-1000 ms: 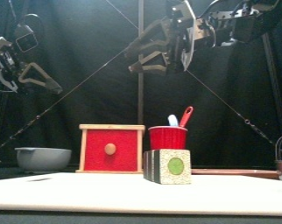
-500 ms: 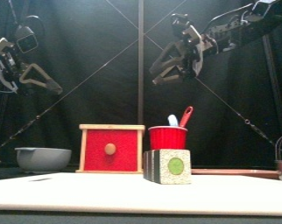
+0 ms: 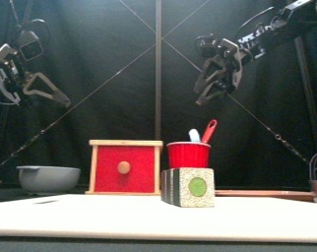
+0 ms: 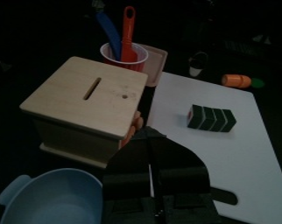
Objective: Place sushi on board then cut the sushi with the knife then place the pieces on the plate
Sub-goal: Pick knife at handle with right hand
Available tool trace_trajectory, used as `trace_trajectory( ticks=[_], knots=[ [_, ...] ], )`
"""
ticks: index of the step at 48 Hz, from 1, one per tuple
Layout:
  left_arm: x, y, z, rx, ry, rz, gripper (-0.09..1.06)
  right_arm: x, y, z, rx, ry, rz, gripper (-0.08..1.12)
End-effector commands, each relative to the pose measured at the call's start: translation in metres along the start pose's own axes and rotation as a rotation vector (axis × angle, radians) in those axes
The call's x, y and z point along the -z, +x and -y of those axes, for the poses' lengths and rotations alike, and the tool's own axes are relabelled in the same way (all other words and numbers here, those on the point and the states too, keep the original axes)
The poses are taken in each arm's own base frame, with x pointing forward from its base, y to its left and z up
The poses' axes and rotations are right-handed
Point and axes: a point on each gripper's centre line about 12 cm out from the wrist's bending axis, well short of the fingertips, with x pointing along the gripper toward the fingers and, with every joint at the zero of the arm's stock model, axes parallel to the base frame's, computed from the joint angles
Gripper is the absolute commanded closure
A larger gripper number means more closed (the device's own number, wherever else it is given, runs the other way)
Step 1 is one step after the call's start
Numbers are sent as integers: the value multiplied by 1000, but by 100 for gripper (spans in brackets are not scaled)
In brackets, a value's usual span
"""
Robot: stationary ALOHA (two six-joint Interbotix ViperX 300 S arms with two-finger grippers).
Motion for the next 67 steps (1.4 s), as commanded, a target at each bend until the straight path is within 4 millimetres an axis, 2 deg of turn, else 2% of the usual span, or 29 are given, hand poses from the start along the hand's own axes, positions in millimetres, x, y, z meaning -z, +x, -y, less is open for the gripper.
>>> trace_trajectory(
  ticks=[1, 9, 16, 26, 35, 52, 67],
  knots=[
    [-9, 2, 0, -2, -4, 28, 100, -16, -13, 9, 3, 29, 11, 16],
    [-10, 2, 0, -1, -4, 29, 100, -21, -20, 24, -34, 169, -29, 16],
    [-10, 2, -1, -11, -5, 29, 100, -19, -11, 37, -81, 268, -106, 16],
    [-10, 2, -2, -14, -7, 29, 100, -21, 11, 49, -102, 252, -246, 16],
    [-9, 2, -2, -14, -8, 26, 100, -31, 10, 63, -50, 209, -245, 16],
    [-9, 2, -4, -24, -6, 27, 100, -17, 23, 72, -44, 249, -414, 16],
    [-8, 1, -5, -27, -7, 25, 100, -19, 39, 68, -37, 227, -542, 16]
  ],
)
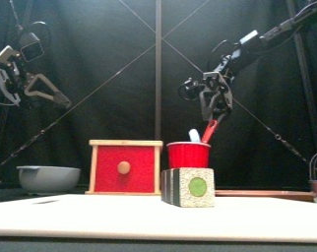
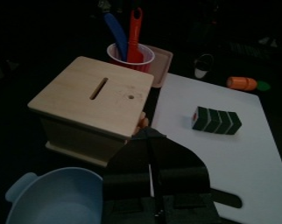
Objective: Place sushi on board then cut the sushi with the knife then place the pieces on the plate
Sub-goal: Pick knife at handle with right hand
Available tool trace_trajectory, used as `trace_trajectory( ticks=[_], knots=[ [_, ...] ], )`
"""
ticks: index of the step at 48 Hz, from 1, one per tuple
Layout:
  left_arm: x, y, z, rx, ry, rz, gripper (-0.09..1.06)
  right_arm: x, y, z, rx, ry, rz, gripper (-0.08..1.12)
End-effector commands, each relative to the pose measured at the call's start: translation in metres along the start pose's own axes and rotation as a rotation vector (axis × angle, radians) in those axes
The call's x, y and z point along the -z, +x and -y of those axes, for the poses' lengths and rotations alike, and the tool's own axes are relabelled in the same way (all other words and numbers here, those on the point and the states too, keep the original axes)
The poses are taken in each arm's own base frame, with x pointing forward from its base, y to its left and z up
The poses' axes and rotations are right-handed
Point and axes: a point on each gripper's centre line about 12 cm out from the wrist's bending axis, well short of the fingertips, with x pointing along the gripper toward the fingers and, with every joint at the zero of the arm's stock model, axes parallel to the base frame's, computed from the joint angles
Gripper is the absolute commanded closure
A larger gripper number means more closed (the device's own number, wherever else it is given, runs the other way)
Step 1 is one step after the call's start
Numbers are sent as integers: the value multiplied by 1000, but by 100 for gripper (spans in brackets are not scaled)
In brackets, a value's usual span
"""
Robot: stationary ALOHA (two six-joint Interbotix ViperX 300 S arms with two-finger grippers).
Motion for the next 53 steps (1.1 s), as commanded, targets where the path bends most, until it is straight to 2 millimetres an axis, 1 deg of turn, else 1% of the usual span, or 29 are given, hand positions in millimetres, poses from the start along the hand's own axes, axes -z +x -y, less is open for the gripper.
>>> trace_trajectory(
  ticks=[1, 7, 15, 33, 46, 53],
  knots=[
    [-7, 1, 0, -3, 0, 22, 100, -9, -8, -8, -6, -16, 13, 16],
    [-6, 1, 0, -3, 2, 19, 100, -10, 3, -13, -22, -28, -30, 16],
    [-6, 1, 0, -3, 3, 16, 100, -8, 11, -18, -28, -42, -78, 16],
    [-5, 1, 0, -3, 2, 14, 100, -7, 23, -17, -35, -43, -141, 16],
    [-5, 1, 0, -3, 3, 16, 100, -18, 27, -18, -36, -54, -156, 16],
    [-5, 1, 0, -3, 2, 13, 100, -16, 31, -20, -47, -55, -207, 16]
  ],
)
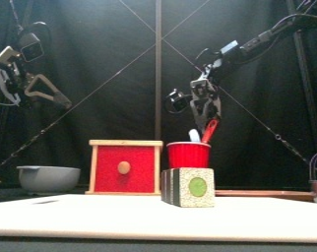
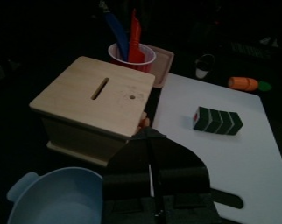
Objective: Place sushi on board then cut the sushi with the knife then place the pieces on the plate
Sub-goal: Pick knife at handle with right hand
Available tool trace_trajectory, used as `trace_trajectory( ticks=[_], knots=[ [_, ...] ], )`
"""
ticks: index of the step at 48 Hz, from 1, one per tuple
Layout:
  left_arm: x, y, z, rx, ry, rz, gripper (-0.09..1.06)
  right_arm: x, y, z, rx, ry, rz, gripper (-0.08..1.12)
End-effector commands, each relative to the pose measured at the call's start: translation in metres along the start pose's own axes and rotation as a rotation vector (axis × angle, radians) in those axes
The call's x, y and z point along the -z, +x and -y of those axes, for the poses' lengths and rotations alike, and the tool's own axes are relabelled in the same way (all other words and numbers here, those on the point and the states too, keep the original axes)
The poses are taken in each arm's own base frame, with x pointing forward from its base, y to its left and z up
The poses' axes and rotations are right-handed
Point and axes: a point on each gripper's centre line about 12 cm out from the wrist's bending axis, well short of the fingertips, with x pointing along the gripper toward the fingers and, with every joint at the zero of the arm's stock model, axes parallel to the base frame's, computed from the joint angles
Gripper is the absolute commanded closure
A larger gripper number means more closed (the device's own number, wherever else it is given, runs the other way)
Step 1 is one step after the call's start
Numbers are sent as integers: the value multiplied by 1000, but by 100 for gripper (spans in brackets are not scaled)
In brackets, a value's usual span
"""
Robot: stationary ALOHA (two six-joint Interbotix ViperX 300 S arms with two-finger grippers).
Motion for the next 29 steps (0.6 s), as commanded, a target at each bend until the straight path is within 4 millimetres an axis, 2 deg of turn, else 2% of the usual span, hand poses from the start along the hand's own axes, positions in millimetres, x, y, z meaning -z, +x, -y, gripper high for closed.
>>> trace_trajectory(
  ticks=[1, 18, 29],
  knots=[
    [-5, 1, 0, -2, 1, 14, 100, -2, -11, -10, -7, -25, 5, 16],
    [-4, 1, 0, -2, 2, 11, 100, -1, -6, -6, 14, -13, -22, 17],
    [-4, 1, 0, 0, 2, 12, 100, -5, -3, -5, 16, -11, -26, 32]
  ],
)
